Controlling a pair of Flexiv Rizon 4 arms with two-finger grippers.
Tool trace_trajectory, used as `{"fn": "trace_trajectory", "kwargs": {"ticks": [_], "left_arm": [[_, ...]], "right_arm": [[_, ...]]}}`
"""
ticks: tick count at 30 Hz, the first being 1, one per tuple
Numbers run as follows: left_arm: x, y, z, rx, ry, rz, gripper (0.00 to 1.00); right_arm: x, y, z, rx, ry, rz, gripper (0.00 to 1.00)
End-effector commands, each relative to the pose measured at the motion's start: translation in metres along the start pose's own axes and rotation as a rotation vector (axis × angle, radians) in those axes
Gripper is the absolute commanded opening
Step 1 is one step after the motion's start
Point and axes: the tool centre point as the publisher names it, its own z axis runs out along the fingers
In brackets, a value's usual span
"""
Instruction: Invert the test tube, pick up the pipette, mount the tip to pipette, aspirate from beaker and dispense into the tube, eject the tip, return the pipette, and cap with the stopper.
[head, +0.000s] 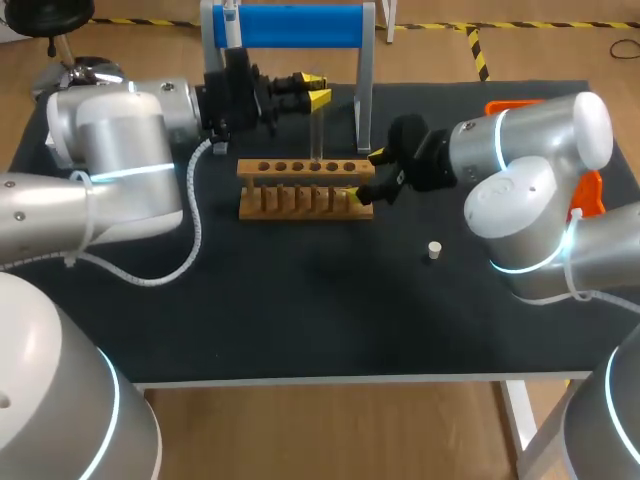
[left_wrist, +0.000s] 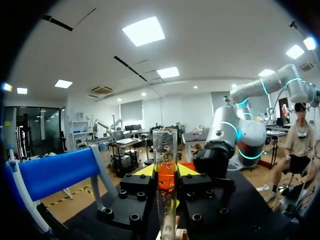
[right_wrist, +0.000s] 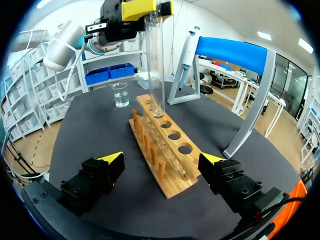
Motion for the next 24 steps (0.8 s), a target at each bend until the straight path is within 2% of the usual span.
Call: {"fn": "trace_trajectory", "kwargs": {"ticks": [1,24], "left_arm": [[-0.005,0.008,0.004,0.009,0.005,-0.002,0.00],[-0.015,0.027,0.004,0.004,-0.021,-0.013,0.00]], "right_arm": [[0.000,0.000,-0.001,0.002,0.002,0.000,1.00],[0.000,0.000,-0.001,0.002,0.002,0.000,1.00]]}}
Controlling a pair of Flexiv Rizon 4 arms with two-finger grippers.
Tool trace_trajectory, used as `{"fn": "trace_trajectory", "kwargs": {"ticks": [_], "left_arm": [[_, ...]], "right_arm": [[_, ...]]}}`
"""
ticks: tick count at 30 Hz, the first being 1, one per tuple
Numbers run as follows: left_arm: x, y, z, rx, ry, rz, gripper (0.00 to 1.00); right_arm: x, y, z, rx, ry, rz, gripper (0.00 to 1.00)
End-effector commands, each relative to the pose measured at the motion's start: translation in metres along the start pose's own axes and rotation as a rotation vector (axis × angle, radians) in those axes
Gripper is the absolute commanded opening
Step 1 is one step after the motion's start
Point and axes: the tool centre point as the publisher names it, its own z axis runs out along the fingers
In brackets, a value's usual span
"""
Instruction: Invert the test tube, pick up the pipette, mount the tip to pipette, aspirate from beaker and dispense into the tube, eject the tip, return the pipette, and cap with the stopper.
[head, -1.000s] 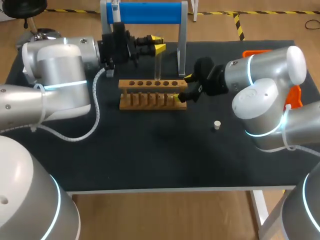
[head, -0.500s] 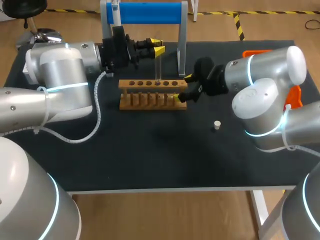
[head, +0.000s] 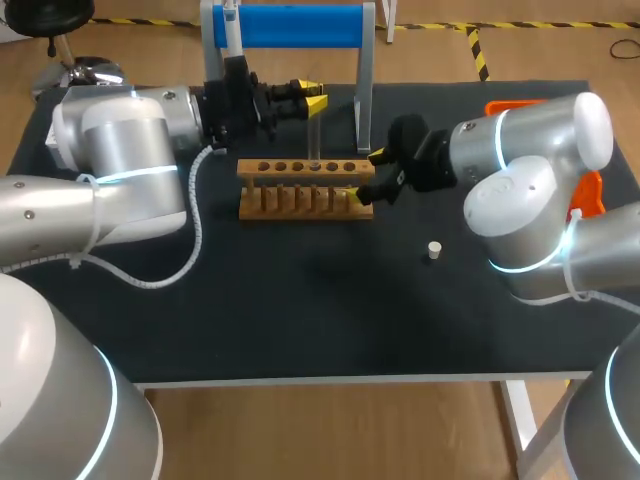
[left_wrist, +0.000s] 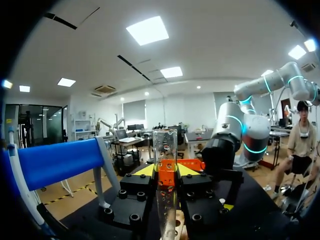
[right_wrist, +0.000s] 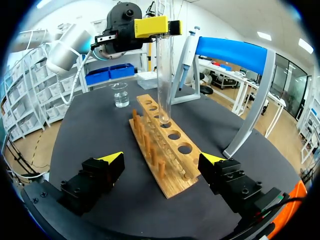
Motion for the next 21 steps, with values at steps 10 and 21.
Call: {"fn": "trace_trajectory", "kwargs": {"ticks": [10,21], "left_arm": [[-0.001,0.012,0.005,-0.003,-0.002,-0.008,0.00],[-0.001,0.021,0.003,-0.014,-0.018,-0.005,0.00]], "right_arm": [[0.000,0.001,-0.001,0.004,0.002,0.000,1.00],[0.000,0.001,-0.001,0.004,0.002,0.000,1.00]]}}
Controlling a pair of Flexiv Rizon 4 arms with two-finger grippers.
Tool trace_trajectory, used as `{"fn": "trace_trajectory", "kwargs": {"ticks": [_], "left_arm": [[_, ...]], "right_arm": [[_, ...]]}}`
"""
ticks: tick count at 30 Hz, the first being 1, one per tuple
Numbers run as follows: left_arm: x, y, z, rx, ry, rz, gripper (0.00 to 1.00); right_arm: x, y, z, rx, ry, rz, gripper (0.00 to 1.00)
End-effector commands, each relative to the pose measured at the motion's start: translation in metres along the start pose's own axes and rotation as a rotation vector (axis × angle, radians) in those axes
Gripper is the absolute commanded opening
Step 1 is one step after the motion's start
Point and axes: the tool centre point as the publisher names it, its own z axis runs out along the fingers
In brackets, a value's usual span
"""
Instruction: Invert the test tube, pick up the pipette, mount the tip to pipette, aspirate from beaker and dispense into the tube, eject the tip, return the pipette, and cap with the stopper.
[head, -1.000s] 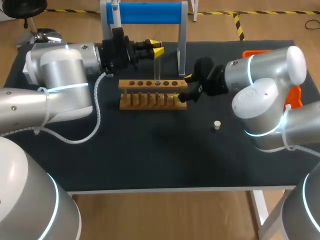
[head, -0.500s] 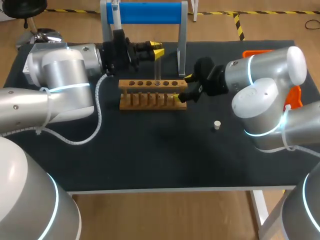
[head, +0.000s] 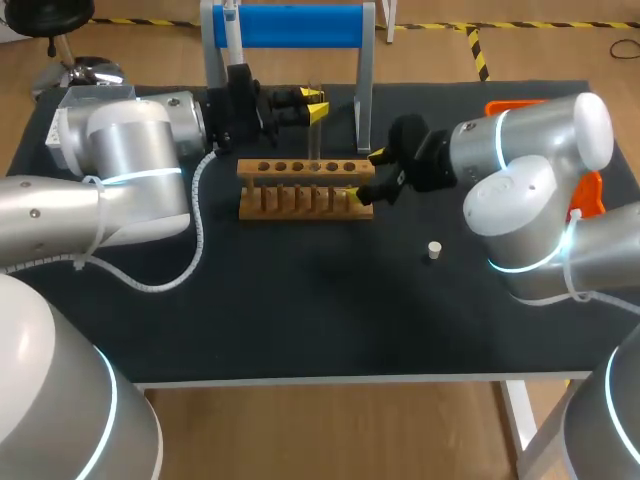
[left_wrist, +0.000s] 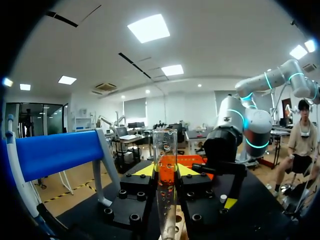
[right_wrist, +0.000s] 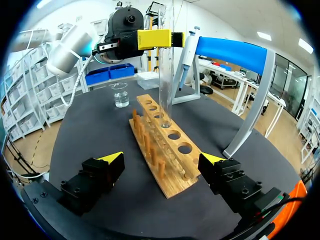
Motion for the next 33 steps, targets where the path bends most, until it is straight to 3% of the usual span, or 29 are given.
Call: {"fn": "trace_trajectory", "kwargs": {"ticks": [1,33], "left_arm": [[0.001,0.004,0.002,0.004,-0.010,0.001,0.00],[-0.003,0.033,0.002,-0.002,-0.033,-0.028,0.00]], "right_arm": [[0.000,0.001,-0.001,0.004,0.002,0.000,1.00],[0.000,0.001,-0.001,0.004,0.002,0.000,1.00]]}}
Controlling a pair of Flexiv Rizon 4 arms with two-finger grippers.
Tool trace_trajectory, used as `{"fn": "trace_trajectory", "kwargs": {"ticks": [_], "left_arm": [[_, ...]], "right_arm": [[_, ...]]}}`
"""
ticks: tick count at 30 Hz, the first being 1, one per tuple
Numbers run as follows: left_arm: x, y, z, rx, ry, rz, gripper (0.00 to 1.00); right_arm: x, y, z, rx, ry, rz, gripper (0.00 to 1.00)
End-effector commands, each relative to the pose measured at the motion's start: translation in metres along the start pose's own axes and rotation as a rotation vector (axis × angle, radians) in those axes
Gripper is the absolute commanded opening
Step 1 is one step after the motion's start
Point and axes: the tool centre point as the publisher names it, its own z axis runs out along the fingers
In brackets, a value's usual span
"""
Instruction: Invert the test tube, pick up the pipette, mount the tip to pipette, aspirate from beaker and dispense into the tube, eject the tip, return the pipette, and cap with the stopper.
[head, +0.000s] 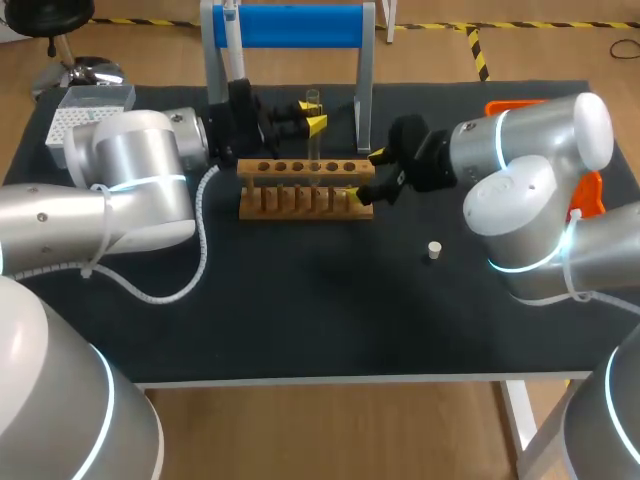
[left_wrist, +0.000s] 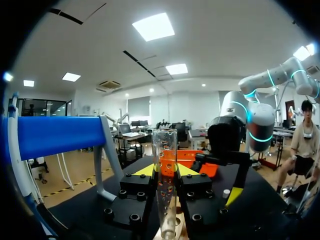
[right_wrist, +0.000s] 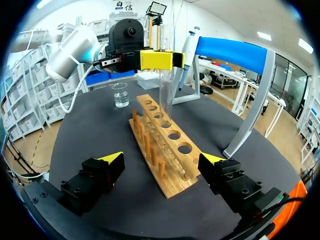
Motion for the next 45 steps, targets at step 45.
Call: {"fn": "trace_trajectory", "kwargs": {"ticks": [45], "left_arm": [[-0.003,0.032,0.002,0.002,-0.038,-0.051,0.00]], "right_arm": [[-0.001,0.001,-0.001,0.004,0.002,0.000,1.00]]}}
